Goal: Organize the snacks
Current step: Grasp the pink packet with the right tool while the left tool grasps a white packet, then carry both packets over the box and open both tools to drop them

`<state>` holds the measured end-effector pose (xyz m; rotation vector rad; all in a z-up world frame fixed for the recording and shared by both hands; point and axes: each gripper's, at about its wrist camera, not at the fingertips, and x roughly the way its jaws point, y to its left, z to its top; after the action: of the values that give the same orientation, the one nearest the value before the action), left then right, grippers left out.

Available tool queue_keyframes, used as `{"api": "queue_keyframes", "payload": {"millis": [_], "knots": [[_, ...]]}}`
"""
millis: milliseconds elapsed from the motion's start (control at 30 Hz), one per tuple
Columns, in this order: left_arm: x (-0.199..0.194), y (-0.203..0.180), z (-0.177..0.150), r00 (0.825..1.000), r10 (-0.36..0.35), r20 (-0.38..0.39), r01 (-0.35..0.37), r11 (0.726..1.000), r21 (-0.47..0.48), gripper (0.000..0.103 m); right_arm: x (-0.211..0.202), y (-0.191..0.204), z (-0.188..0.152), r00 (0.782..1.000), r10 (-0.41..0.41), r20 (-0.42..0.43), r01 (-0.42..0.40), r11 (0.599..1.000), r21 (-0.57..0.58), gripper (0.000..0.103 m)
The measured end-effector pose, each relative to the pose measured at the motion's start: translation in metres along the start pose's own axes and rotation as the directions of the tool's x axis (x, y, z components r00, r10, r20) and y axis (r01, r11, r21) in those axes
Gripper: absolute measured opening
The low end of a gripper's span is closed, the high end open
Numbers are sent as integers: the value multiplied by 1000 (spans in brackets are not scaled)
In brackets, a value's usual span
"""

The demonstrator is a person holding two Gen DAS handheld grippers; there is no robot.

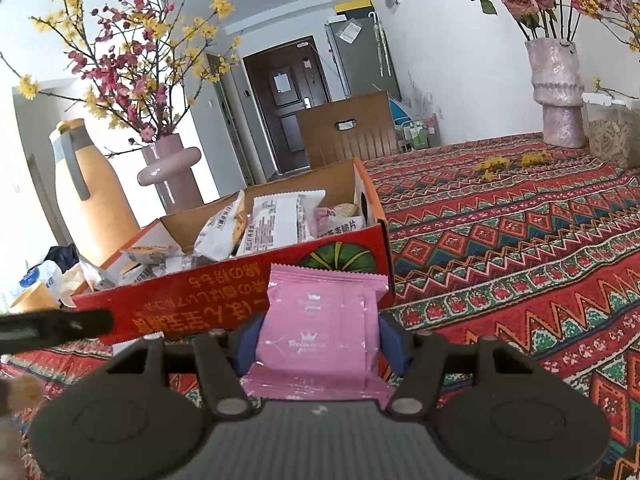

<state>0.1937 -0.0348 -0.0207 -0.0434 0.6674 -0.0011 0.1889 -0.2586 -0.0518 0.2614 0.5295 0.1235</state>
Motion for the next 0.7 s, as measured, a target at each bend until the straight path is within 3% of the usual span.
{"api": "queue_keyframes", "payload": {"millis": [100, 133, 167, 267, 367, 700], "knots": [[13, -5, -6, 997, 23, -67, -23, 1000, 0, 83, 0, -1, 0, 1000, 16, 1, -16, 1000, 7, 61], [18, -7, -8, 995, 25, -92, -25, 1000, -1, 70, 0, -1, 0, 1000, 19, 1, -19, 1000, 8, 61], [22, -7, -10, 993, 23, -111, -24, 1000, -1, 63, 0, -1, 0, 1000, 23, 2, -23, 1000, 9, 61], [19, -8, -12, 995, 31, -96, -31, 999, 6, 47, -1, -2, 0, 1000, 28, 4, -28, 1000, 11, 61], [16, -6, -12, 996, 20, -89, -21, 1000, -4, 41, -1, -1, 0, 1000, 28, 6, -29, 1000, 11, 61], [-15, 3, -8, 1000, -8, 13, 8, 1000, -3, 41, -6, 0, -1, 999, 33, 39, -33, 999, 3, 61]]}}
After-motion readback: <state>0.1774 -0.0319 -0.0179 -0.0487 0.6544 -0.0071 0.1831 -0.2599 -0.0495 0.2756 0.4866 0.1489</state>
